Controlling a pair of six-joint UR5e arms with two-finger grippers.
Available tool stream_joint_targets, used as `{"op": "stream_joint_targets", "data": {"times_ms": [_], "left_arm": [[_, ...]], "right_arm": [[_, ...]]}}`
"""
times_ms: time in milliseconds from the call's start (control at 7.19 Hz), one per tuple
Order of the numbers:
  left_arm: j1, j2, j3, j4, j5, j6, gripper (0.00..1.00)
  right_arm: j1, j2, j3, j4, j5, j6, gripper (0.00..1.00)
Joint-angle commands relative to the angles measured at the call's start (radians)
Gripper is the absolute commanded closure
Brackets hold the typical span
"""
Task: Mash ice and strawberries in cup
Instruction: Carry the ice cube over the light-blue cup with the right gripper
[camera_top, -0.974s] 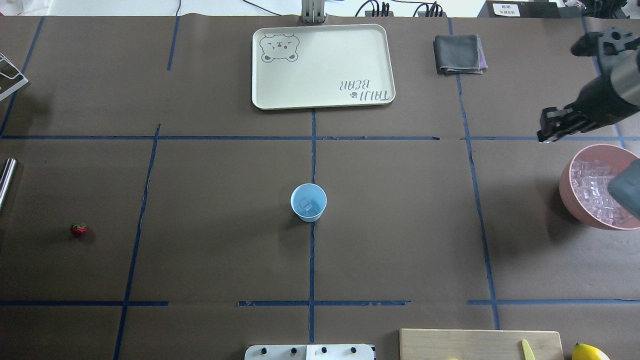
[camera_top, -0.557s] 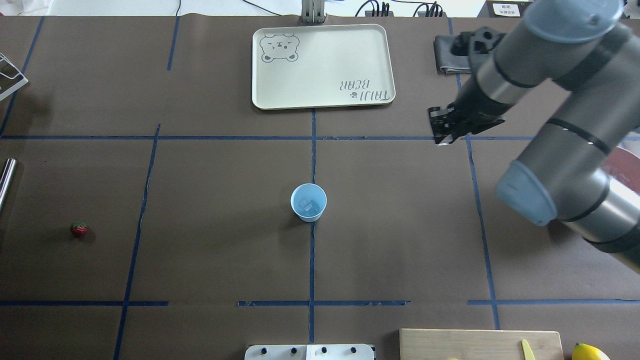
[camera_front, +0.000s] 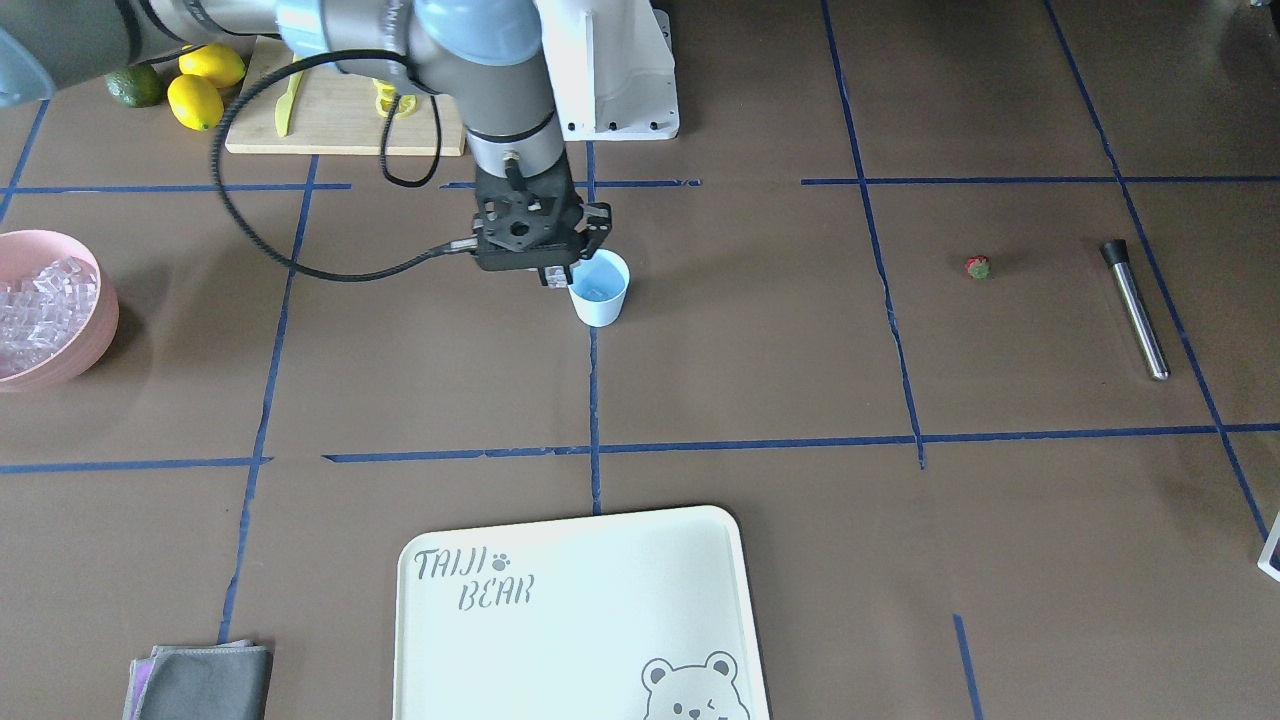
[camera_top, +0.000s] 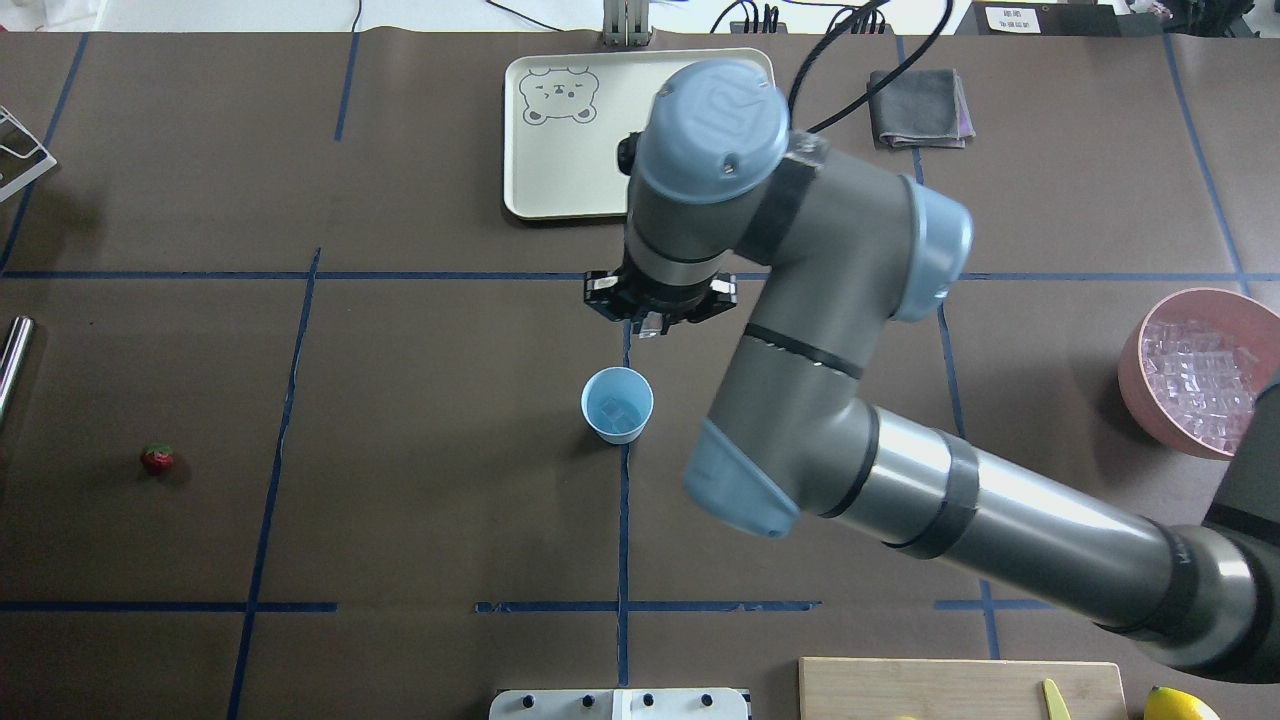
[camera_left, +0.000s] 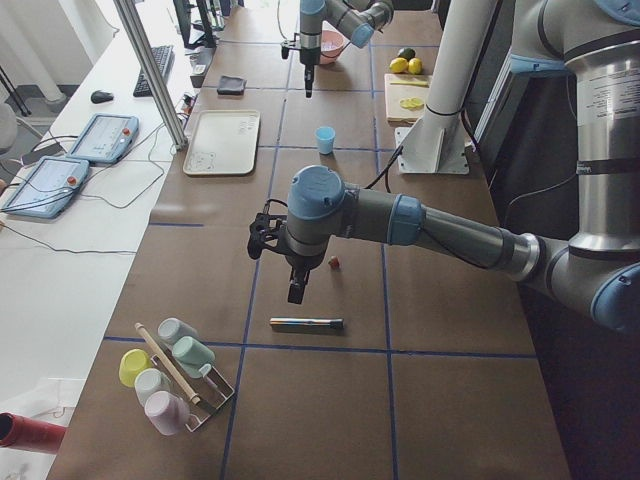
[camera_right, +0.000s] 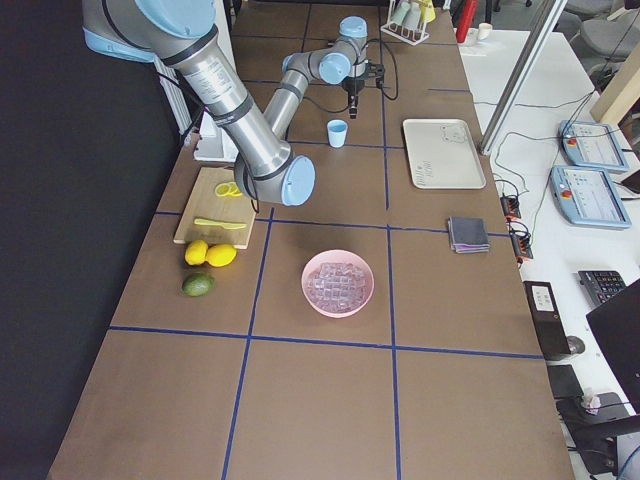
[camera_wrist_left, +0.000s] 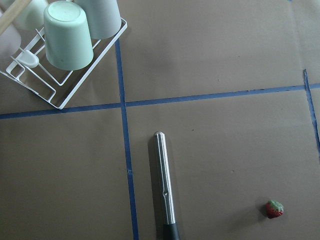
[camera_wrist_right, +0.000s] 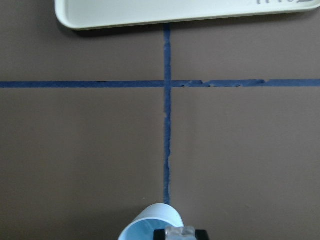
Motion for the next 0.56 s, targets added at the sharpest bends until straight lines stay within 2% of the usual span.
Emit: {"op": "stream_joint_targets", "data": {"times_ms": [0, 417], "left_arm": [[-0.001, 0.003, 0.003, 0.0, 0.0, 0.001, 0.0], [-0.001, 0.003, -0.001, 0.0, 0.0, 0.001, 0.0]], "right_arm": [[-0.064, 0.052, -0.081, 0.0, -0.058, 0.022, 1.0], [-0.09, 0.037, -0.084, -0.001, -0.058, 0.057, 0.99]]}}
